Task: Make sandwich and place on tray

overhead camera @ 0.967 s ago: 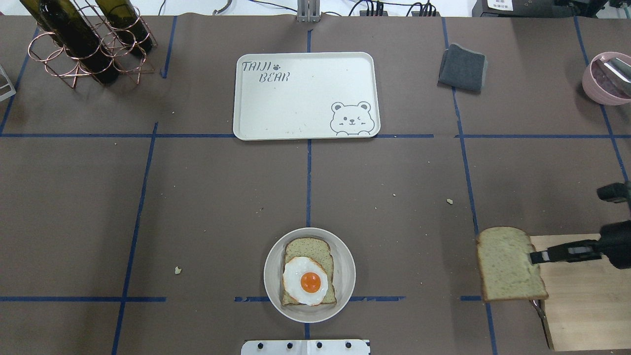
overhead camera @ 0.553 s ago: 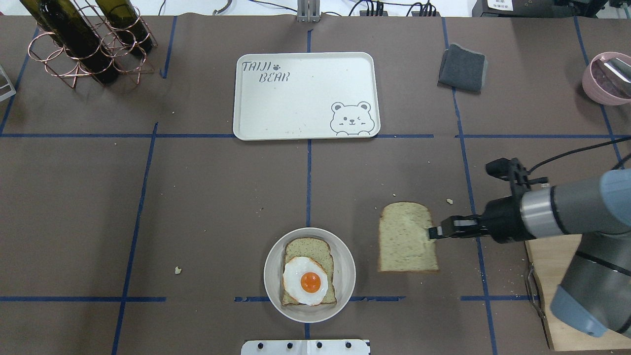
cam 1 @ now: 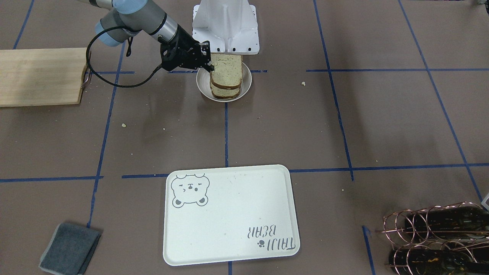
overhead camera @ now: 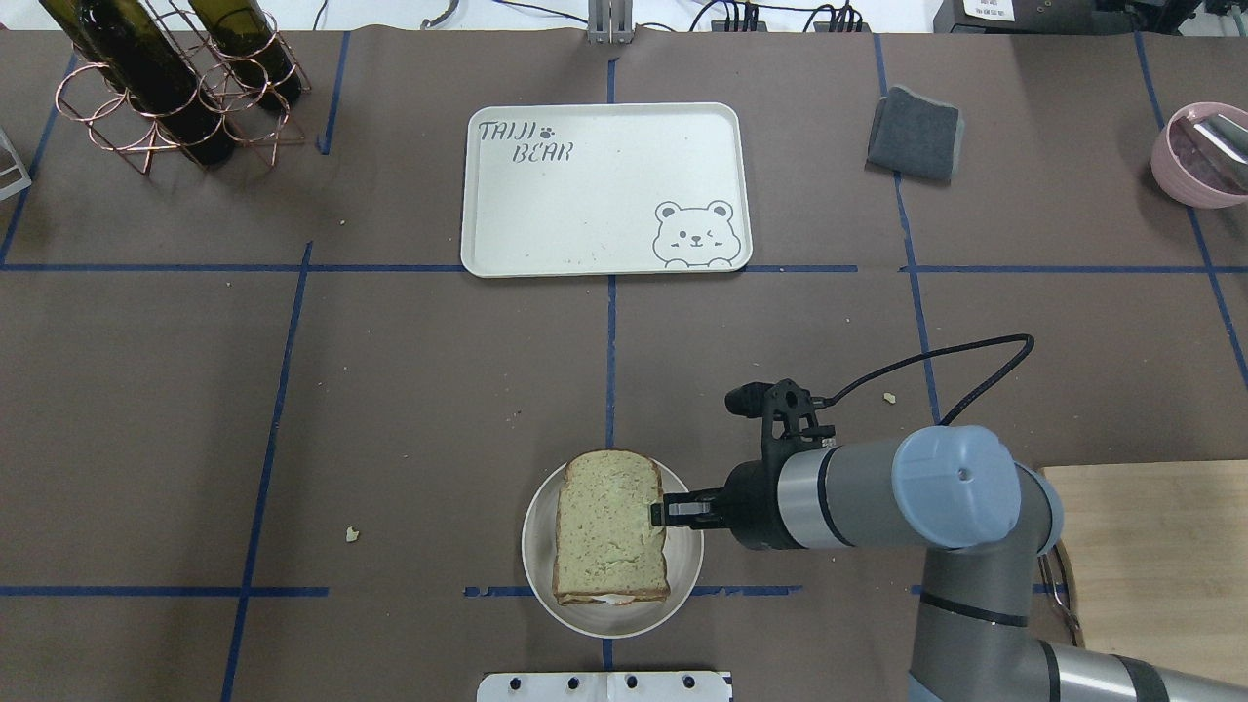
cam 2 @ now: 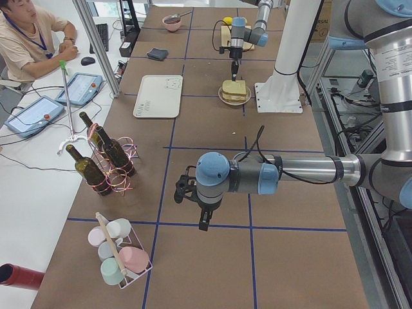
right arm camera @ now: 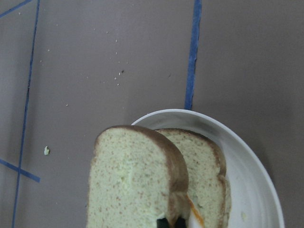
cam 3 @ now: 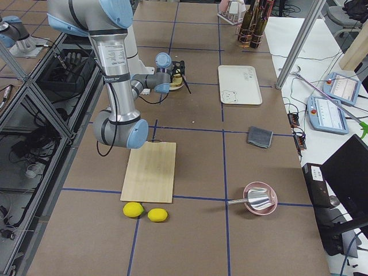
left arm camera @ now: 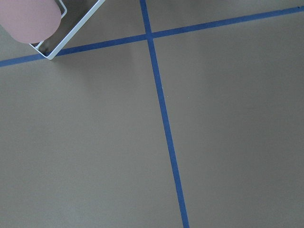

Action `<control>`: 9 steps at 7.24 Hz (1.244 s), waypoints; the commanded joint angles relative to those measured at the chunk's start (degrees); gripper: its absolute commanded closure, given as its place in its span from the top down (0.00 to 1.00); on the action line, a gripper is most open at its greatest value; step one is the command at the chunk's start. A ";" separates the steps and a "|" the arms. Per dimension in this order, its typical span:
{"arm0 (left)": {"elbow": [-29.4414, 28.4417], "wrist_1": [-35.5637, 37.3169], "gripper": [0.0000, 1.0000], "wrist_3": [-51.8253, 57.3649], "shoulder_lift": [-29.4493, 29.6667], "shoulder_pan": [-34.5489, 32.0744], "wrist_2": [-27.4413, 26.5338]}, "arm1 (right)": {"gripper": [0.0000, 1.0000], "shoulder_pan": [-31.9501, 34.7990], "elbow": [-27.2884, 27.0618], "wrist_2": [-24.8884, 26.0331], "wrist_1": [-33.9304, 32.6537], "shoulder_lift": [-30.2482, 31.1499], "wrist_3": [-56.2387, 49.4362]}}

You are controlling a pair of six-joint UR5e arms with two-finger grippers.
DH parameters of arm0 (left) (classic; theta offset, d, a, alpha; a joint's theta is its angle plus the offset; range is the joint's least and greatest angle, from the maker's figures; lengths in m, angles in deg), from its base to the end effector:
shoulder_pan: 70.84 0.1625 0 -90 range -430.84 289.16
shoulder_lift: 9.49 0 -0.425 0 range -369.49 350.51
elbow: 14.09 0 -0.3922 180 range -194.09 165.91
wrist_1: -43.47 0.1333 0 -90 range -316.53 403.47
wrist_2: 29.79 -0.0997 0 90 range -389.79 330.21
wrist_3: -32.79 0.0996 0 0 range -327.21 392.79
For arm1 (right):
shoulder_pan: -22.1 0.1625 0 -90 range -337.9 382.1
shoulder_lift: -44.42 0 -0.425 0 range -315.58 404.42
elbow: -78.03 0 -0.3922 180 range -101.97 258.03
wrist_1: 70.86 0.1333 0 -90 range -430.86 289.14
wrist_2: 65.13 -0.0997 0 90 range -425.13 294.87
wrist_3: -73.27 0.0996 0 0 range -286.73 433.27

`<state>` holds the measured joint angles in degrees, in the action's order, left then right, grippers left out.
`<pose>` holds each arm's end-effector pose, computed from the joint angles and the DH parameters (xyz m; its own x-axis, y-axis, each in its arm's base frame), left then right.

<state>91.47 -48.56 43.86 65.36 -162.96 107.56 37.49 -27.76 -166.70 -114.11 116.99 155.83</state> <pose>-0.0742 -0.3811 0.6331 0.6727 0.1978 -0.7130 -0.0940 0.9786 0.1829 -0.5184 -0.2602 0.2719 0.1755 -0.0833 0.9809 -0.0472 0.9946 0.0929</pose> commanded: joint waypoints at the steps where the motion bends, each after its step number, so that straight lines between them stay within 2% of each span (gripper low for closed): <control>1: -0.09 0.00 1.00 0.00 0.04 0.00 -0.07 | 0.00 -1.15 0.76 1.37 -0.52 -0.24 -0.12; 3: 0.26 -0.18 1.00 0.00 0.21 0.00 1.85 | 0.99 -0.28 0.50 2.16 -2.18 -0.24 -0.29; 4: 0.09 -0.70 1.00 0.00 0.30 0.09 3.17 | 1.00 2.51 -0.11 0.86 -4.63 -0.06 -0.64; 6: 0.69 -3.42 1.00 0.00 0.39 0.18 2.66 | 1.00 18.01 -1.43 -13.84 -12.61 0.73 -1.96; 7: 0.79 -8.82 1.00 0.00 0.39 0.44 0.48 | 1.00 24.10 -1.61 -18.53 -17.09 0.73 -6.49; 8: 0.88 -16.62 1.00 -0.17 0.39 0.79 -5.98 | 1.00 29.81 -1.70 -21.36 -23.57 1.25 -15.41; 9: 0.88 -22.36 1.00 -0.09 0.39 0.97 -6.83 | 1.00 34.31 -1.61 -21.65 -31.04 4.13 -28.12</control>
<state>92.28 -63.52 43.77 65.74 -162.26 103.71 65.52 -29.35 -186.31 -136.78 118.80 140.61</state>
